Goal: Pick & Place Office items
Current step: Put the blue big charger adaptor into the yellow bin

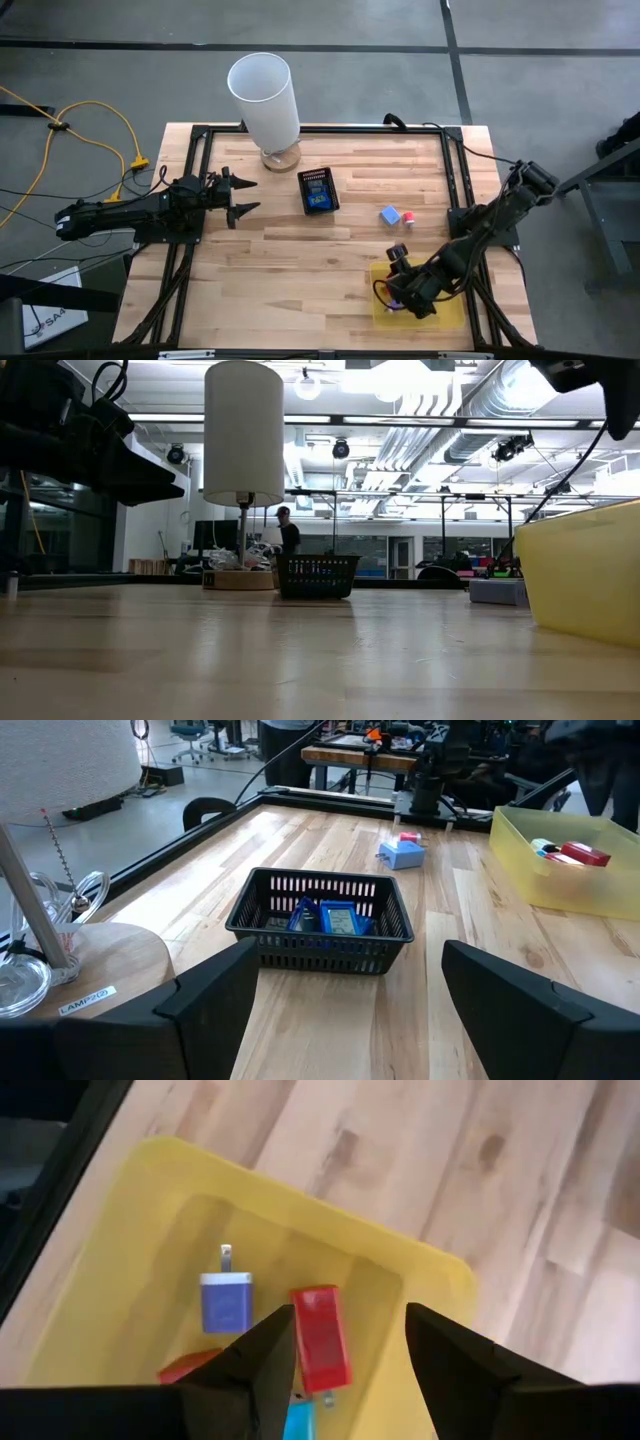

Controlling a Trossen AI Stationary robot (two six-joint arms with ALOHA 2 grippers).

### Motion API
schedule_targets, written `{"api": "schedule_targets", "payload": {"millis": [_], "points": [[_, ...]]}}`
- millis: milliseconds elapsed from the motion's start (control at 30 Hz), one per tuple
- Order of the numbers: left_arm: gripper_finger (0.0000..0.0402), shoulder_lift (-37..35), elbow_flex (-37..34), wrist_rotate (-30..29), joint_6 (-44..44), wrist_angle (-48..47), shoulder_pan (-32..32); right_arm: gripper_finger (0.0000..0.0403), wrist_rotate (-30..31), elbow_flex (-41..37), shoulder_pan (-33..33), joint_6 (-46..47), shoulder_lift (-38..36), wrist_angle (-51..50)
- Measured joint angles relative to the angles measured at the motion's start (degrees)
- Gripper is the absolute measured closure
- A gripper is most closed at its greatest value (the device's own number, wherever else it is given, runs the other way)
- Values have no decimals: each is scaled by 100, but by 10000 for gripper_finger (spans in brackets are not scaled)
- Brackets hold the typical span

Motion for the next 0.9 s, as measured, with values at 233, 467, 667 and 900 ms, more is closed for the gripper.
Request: {"api": "schedule_targets", "payload": {"millis": [233,467,667,900], "points": [[94,1,0,0,0,-2,0,227,-45,0,-183,183,-69,-164],[94,0,0,-2,0,0,0,227,-248,0,-630,151,-69,-279],[94,0,0,0,-2,-1,0,227,-180,0,-1187,146,-69,-597],[94,1,0,-1,0,0,-1,227,-158,0,-1944,372,-69,-615]]}}
